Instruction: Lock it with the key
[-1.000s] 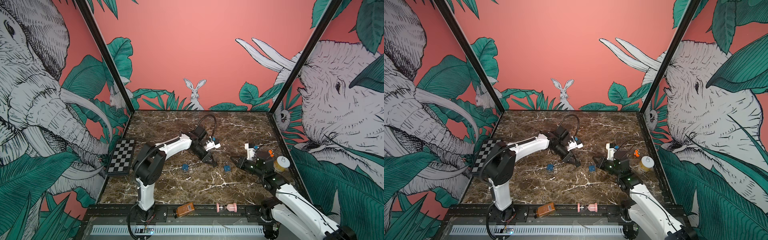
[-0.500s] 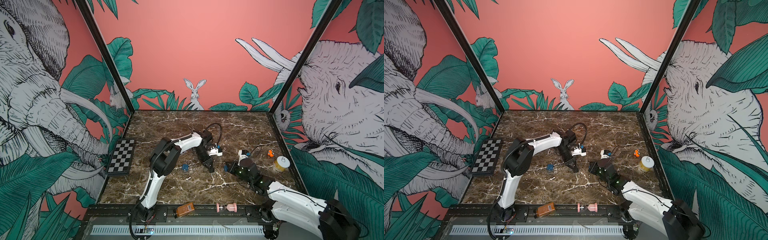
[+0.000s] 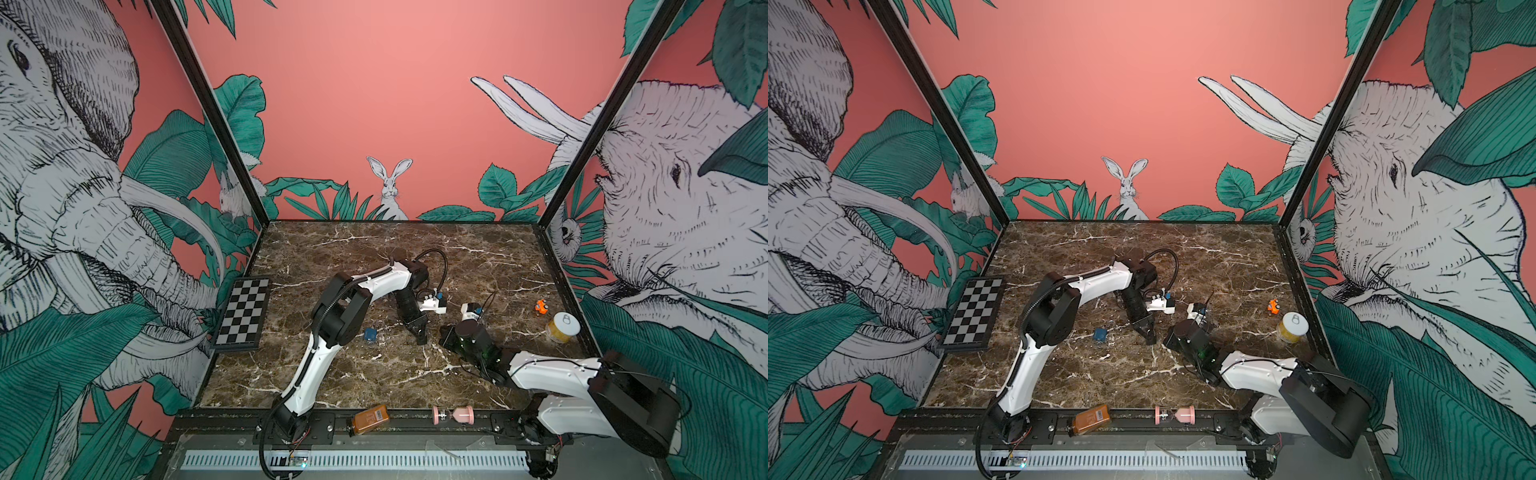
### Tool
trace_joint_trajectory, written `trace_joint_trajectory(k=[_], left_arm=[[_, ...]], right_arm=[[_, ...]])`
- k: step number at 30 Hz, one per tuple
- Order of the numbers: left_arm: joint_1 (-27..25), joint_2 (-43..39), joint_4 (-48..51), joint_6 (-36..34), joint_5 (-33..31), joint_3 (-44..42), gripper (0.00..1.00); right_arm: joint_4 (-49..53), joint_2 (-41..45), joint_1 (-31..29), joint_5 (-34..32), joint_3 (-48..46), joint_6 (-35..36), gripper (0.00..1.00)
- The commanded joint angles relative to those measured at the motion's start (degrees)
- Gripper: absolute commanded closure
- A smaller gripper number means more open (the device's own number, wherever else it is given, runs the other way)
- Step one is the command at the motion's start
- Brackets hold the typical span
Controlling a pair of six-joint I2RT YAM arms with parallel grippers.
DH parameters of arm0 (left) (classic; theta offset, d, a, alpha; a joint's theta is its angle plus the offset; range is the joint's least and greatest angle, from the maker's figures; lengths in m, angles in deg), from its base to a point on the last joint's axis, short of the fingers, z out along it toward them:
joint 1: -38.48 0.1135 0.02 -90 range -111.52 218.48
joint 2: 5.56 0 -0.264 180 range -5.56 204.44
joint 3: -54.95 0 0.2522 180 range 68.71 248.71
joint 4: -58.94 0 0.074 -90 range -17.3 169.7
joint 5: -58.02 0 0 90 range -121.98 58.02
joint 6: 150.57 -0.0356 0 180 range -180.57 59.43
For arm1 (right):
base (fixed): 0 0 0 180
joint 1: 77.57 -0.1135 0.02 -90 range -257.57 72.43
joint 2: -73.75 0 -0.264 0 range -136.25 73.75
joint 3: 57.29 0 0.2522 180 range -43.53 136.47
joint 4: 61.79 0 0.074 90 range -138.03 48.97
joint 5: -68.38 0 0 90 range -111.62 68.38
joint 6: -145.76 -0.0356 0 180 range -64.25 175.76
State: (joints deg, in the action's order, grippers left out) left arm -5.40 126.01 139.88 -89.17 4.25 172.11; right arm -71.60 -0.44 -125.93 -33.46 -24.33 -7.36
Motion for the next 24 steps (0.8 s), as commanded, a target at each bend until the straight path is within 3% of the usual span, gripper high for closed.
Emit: trace_joint_trajectory(k=[1,8,18,21,24], left_arm=[[0.09,0.22,1.90,-1.59,-3.19,2.01,0.92],[0.63,0.22,0.16,-0.75,-5.54,3.17,0.69],[1.94,-4.17,-3.93,0.50,-5.03,0.94,0.57],[2.97,-6.34,-5.12,1.61,-4.33,-0.24,0.46],[3.36,-9.40,-7.42,2.93,-4.36,-2.35,0.45]], right_arm=[[-4.01,-1.90,-1.61,-2.63,1.45,-1.70,1.00],[-6.22,-6.40,-2.70,-2.84,2.04,-3.49,1.00],[-10.23,-11.43,-2.79,-2.60,2.51,-4.78,1.00],[-11.34,-12.79,-2.79,-2.34,2.75,-5.04,1.00],[-12.04,-14.17,-2.80,-1.72,3.36,-5.35,1.00]])
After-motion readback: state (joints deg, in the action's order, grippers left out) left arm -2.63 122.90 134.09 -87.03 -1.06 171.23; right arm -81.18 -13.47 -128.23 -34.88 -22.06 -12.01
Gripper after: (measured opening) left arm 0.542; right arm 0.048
